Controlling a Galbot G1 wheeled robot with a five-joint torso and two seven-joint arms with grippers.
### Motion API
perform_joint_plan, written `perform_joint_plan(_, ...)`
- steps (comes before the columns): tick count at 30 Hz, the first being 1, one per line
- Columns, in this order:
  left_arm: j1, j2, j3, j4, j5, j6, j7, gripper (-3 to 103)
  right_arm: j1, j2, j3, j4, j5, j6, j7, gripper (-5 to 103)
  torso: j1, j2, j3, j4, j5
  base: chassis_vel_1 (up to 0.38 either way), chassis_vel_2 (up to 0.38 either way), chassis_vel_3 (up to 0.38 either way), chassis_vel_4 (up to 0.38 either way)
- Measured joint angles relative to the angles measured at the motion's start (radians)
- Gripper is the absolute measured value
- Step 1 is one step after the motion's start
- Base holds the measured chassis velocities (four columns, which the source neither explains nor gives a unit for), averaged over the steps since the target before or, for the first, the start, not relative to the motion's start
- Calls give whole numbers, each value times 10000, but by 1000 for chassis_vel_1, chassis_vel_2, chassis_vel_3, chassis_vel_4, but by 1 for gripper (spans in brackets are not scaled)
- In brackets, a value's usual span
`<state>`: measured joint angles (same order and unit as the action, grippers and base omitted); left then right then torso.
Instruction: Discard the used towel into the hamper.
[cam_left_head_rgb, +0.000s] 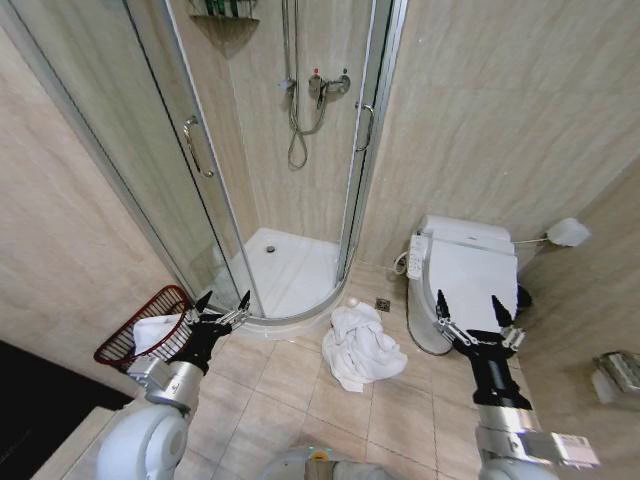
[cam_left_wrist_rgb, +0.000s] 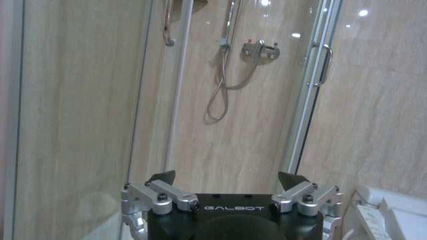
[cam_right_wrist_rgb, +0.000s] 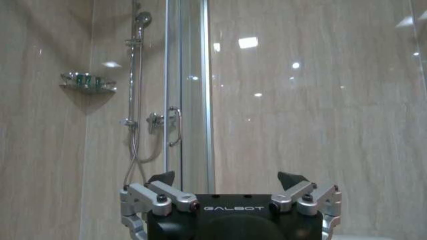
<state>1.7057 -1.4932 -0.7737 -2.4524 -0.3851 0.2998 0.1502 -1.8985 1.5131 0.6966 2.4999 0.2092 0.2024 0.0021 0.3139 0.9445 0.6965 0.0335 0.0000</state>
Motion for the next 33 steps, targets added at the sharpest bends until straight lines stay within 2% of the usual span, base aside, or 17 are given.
perform_joint_plan(33,0,0,0,0,0,0,0,100,0,0,0,0,0,0,0,100,-666,-1542,-878,0,0,0,0,0,0)
